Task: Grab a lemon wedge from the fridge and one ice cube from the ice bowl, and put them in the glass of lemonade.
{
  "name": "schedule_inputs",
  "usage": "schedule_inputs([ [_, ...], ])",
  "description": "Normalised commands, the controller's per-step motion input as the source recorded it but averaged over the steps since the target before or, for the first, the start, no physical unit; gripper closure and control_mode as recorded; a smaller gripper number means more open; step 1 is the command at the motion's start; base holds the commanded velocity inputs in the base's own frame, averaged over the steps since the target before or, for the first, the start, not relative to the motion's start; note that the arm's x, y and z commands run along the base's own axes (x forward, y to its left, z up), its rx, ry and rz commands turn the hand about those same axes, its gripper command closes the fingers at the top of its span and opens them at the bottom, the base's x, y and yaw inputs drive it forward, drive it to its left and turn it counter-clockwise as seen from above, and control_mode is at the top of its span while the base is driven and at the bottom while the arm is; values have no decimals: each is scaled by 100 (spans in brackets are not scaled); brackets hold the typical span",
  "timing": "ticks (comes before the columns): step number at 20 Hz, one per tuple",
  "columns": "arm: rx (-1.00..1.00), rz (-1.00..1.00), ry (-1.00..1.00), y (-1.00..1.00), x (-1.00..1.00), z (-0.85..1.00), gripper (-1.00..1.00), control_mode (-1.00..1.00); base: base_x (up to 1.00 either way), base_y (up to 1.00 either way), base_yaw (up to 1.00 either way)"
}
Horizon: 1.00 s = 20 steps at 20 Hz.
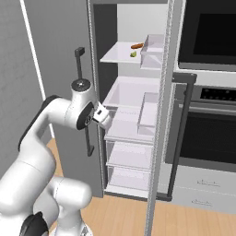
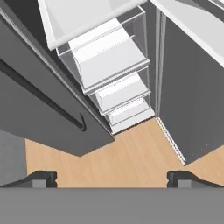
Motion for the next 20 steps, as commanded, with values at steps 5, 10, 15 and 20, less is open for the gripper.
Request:
schedule_inputs([
  [5,-6,5,2,22,21,-1,-100,-100,0,0,0],
  [10,-11,10,-6,4,-31,0,-100,-100,0,0,0],
  [15,-17,7,-39,-8,-33,1,-100,100,-6,-2,2],
  [20,0,0,0,0,0,0,-100,100,7,-23,2],
])
